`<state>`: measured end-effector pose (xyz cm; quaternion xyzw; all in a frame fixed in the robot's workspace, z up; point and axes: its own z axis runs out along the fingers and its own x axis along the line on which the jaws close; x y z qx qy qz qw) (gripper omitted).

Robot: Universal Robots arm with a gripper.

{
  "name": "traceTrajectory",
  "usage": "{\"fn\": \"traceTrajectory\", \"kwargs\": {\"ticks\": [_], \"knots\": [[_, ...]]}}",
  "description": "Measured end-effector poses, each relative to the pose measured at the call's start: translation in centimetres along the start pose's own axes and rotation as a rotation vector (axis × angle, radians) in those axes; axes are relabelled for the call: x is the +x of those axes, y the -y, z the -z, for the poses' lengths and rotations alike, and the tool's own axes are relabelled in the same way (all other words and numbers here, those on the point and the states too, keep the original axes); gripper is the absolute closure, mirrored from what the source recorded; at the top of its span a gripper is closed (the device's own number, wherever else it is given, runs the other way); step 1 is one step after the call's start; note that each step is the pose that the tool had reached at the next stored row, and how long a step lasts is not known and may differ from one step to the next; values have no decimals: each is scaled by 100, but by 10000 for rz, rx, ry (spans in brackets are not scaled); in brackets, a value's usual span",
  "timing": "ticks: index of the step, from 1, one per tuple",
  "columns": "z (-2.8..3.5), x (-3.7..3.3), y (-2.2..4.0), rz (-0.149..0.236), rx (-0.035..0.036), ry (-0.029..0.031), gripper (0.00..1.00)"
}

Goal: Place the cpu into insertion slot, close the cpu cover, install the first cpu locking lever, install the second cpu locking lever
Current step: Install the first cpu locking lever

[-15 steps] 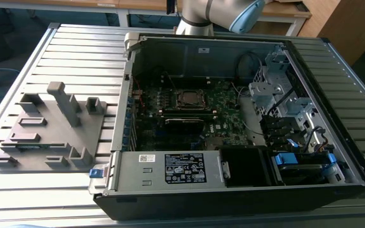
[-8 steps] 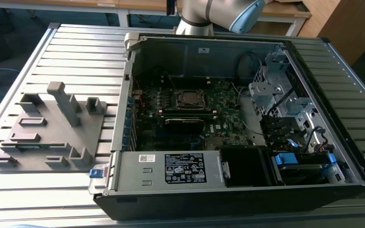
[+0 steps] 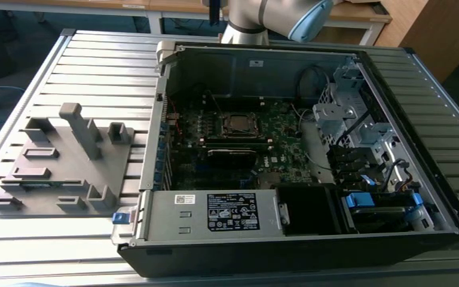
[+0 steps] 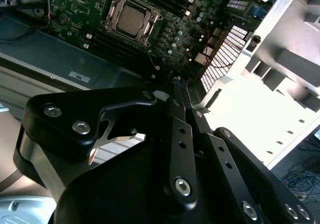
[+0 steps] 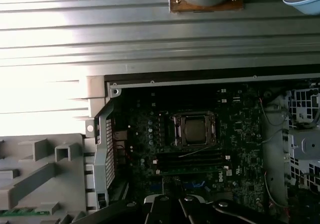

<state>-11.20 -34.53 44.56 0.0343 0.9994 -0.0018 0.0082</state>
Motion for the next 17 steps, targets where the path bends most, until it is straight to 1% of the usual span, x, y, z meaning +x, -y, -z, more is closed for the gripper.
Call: {"fn": "traceTrajectory", "kwargs": {"ticks": [5, 14, 17], "knots": [[-66, 1, 0, 0, 1, -1, 90], [-72, 1, 0, 0, 0, 0, 90], [-91, 1, 0, 0, 0, 0, 90]]}}
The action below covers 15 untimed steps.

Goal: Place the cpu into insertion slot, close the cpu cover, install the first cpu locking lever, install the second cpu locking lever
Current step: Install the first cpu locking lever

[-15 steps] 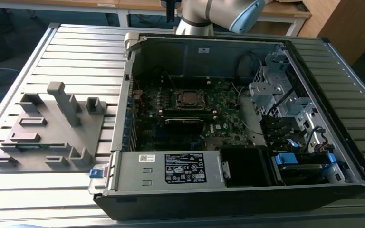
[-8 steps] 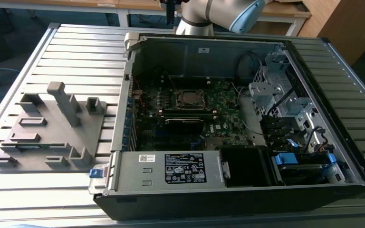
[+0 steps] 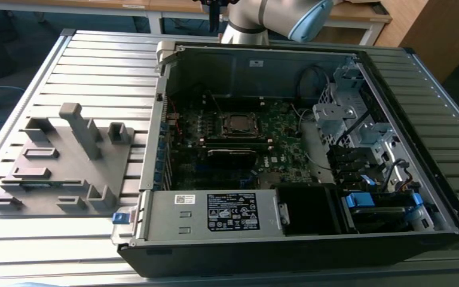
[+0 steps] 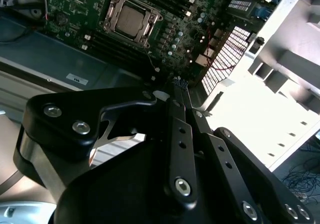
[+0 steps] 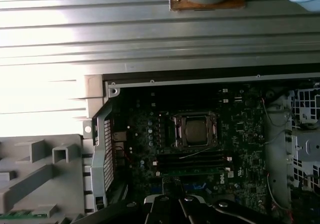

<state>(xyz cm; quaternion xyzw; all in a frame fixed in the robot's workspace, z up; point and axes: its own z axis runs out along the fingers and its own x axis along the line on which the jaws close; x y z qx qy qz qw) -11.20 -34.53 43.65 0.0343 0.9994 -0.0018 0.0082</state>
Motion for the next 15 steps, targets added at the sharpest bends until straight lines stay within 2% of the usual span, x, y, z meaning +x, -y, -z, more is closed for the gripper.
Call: {"fn": "traceTrajectory", "kwargs": {"ticks": [8, 15], "knots": [[-92, 2, 0, 0, 1, 0, 90], [-96, 2, 0, 0, 0, 0, 90]]}}
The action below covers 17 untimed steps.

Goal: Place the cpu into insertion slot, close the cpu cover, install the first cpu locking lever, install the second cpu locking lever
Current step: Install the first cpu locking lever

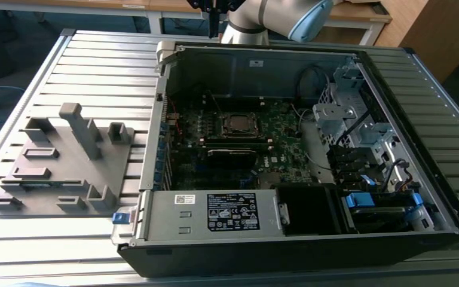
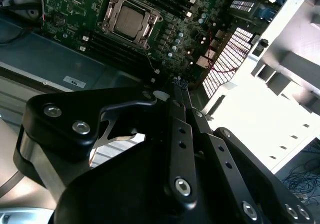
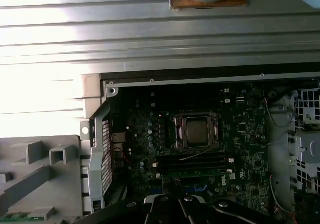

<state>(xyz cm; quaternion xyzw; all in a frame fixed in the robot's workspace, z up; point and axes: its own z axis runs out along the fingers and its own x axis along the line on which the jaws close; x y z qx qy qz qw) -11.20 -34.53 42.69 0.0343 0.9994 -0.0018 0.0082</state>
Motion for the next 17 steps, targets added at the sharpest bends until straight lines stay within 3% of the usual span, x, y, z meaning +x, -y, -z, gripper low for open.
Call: {"fn": "traceTrajectory", "kwargs": {"ticks": [8, 17], "knots": [[-43, 1, 0, 0, 0, 0, 90], [-50, 1, 0, 0, 0, 0, 90]]}}
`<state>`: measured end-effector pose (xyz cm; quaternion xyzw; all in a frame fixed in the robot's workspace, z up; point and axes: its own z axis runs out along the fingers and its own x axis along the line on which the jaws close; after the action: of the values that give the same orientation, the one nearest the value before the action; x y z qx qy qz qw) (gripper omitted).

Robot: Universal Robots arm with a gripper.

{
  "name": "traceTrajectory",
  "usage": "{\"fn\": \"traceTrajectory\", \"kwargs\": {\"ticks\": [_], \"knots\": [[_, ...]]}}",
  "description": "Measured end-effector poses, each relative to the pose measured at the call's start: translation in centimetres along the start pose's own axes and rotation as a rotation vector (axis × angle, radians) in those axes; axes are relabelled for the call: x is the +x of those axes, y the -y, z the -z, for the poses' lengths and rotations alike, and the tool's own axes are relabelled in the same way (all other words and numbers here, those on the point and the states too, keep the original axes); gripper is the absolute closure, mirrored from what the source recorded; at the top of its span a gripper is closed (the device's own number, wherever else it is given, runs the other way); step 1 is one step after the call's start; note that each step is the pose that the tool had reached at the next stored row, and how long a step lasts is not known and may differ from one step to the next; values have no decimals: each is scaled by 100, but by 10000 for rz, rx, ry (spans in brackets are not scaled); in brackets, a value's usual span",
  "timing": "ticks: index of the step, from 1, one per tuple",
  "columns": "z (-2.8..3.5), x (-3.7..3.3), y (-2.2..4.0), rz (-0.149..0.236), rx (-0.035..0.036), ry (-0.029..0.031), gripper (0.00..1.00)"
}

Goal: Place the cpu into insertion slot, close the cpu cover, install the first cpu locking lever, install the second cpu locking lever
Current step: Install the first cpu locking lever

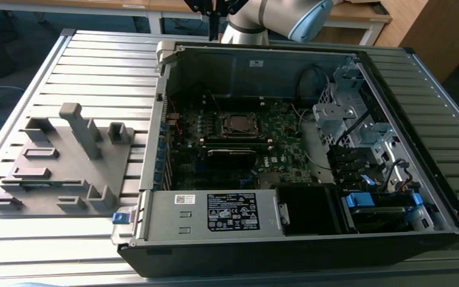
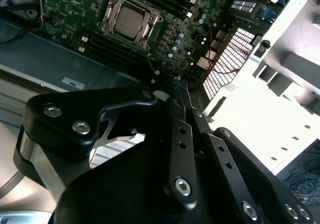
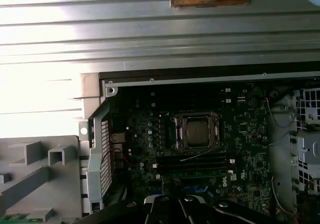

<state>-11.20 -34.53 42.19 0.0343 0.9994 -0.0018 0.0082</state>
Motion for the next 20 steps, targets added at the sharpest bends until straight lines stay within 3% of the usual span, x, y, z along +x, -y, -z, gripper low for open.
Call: {"fn": "traceTrajectory", "kwargs": {"ticks": [4, 12, 20], "knots": [[-9, 0, 0, 0, -3, 2, 90], [-100, 1, 0, 0, 1, 0, 90], [-118, 2, 0, 0, 0, 0, 90]]}}
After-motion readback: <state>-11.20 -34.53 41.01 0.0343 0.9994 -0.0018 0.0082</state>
